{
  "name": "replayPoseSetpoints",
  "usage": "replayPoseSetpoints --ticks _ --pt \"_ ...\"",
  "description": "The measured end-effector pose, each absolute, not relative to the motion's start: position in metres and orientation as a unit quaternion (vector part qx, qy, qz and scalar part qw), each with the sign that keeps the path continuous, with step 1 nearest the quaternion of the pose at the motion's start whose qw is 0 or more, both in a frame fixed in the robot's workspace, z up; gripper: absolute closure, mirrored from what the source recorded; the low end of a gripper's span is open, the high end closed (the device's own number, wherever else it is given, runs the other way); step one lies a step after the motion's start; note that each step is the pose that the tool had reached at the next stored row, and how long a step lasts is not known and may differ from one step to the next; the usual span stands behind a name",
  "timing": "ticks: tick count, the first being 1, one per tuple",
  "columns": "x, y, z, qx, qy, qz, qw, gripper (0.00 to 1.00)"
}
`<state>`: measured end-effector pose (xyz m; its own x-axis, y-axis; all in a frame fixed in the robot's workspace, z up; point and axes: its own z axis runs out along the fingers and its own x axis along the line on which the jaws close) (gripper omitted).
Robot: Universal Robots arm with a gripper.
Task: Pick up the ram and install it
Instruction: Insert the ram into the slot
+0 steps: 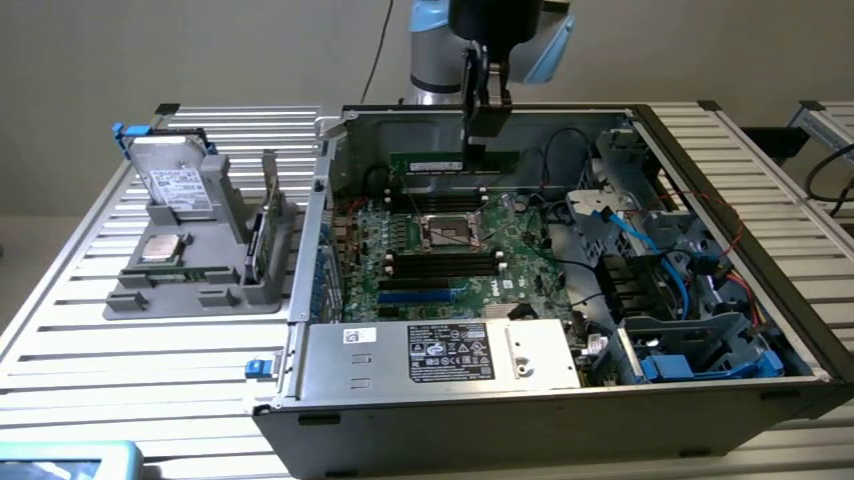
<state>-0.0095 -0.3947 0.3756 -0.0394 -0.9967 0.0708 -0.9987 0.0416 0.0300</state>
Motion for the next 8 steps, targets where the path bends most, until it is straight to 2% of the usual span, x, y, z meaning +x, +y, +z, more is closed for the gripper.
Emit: replayPoseSetpoints --ticks 8 --pt "-0.01 -0.384 0.361 0.69 -0.723 0.014 0.036 0.87"
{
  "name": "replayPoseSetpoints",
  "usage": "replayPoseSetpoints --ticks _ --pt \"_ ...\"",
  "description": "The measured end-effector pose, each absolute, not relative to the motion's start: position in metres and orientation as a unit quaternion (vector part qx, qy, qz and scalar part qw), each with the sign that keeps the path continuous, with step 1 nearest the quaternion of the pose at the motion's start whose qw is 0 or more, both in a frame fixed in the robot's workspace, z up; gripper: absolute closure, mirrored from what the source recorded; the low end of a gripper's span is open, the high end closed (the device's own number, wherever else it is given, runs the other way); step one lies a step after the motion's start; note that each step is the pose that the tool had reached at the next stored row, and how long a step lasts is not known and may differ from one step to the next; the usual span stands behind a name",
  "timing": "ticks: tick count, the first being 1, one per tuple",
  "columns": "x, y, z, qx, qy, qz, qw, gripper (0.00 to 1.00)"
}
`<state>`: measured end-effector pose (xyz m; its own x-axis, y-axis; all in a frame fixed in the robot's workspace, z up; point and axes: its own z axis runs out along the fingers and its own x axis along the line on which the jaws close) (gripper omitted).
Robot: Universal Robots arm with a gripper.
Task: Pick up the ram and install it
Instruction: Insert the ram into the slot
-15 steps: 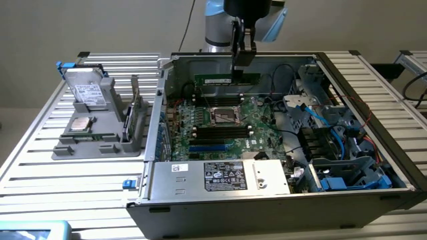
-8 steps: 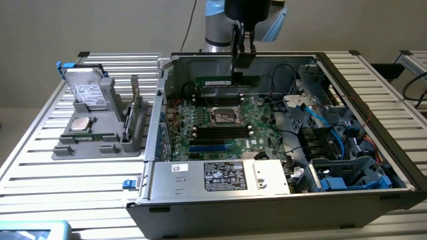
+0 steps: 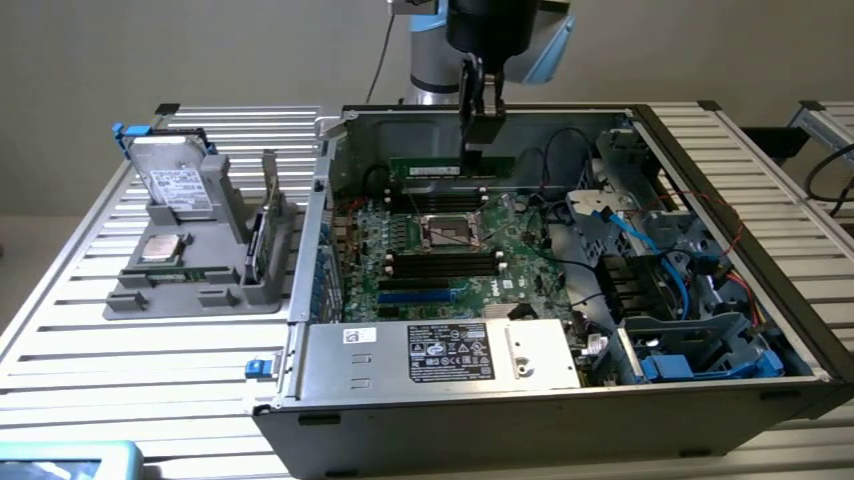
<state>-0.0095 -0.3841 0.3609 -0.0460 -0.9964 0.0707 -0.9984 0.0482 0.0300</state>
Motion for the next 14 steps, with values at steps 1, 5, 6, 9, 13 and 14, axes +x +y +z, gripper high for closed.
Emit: replayPoseSetpoints --ticks 1,5,6,9,13,14 --pt "-0.01 -0.383 0.359 0.69 -0.723 0.014 0.036 0.87" --pt "-0.009 -0.383 0.355 0.69 -0.723 0.014 0.037 0.87" --pt "-0.01 -0.383 0.354 0.69 -0.723 0.014 0.037 0.87" --pt "-0.01 -0.383 0.35 0.69 -0.723 0.016 0.035 0.87" --pt "-0.01 -0.383 0.346 0.69 -0.723 0.021 0.03 0.87" --pt "-0.01 -0.383 0.345 0.69 -0.723 0.021 0.029 0.87"
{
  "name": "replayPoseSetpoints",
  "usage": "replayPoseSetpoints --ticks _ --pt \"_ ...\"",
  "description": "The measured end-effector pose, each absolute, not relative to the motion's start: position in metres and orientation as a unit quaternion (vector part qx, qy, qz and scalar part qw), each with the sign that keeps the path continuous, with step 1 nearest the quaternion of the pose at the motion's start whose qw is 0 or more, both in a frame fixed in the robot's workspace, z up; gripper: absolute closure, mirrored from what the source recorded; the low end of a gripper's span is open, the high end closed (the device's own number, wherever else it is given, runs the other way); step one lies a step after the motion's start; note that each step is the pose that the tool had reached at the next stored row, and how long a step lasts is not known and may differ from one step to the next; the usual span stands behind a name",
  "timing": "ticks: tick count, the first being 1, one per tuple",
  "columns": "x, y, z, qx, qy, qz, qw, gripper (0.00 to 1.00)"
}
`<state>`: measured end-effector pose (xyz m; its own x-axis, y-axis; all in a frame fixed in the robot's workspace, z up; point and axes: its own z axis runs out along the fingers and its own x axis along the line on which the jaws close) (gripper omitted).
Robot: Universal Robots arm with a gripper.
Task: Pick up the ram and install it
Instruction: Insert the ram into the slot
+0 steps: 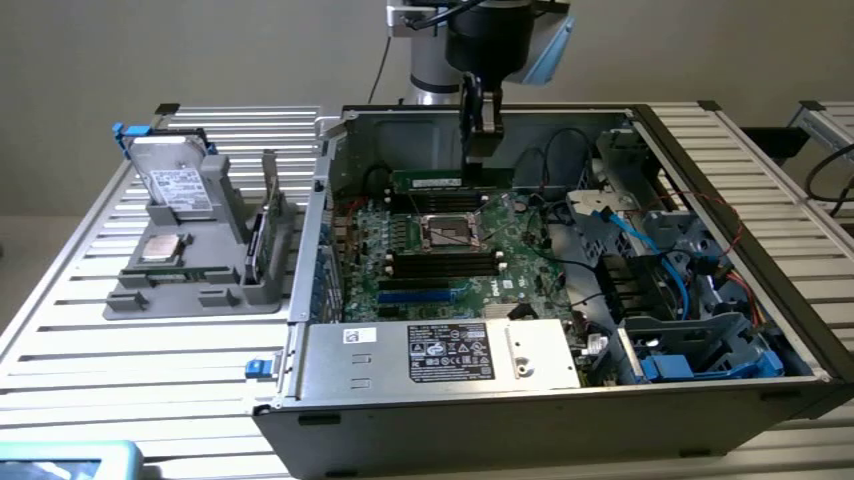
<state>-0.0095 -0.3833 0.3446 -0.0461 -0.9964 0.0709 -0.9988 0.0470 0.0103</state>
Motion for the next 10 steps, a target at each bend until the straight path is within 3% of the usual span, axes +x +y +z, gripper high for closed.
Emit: replayPoseSetpoints --ticks 10 --pt "-0.011 -0.383 0.333 0.694 -0.719 0.024 0.032 0.87"
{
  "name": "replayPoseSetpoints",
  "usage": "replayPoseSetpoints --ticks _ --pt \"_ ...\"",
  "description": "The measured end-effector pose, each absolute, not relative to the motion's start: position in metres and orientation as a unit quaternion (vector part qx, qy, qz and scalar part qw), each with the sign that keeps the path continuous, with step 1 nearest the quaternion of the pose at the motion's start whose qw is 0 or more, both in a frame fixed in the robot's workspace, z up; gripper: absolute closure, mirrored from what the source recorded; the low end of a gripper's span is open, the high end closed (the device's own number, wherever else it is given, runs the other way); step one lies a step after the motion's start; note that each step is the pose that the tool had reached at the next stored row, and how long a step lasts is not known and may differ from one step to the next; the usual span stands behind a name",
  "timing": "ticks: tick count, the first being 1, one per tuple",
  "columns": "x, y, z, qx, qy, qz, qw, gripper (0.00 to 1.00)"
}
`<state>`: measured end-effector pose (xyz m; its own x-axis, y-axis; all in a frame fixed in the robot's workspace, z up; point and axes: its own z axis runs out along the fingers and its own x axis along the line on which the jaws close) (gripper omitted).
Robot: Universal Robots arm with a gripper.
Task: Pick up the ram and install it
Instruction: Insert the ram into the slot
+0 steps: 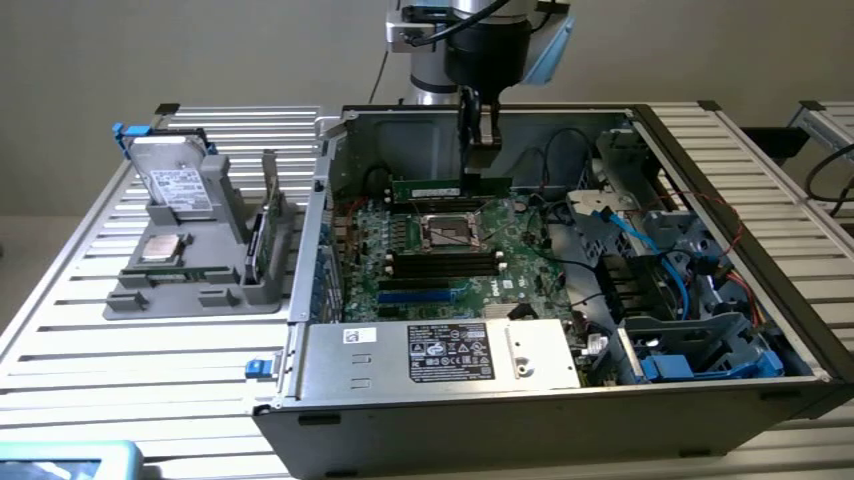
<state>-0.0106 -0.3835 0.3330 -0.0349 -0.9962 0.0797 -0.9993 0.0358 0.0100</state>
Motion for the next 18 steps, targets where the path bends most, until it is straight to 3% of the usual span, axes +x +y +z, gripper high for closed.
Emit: replayPoseSetpoints --ticks 18 --pt "-0.01 -0.381 0.318 0.694 -0.719 0.025 0.033 0.87"
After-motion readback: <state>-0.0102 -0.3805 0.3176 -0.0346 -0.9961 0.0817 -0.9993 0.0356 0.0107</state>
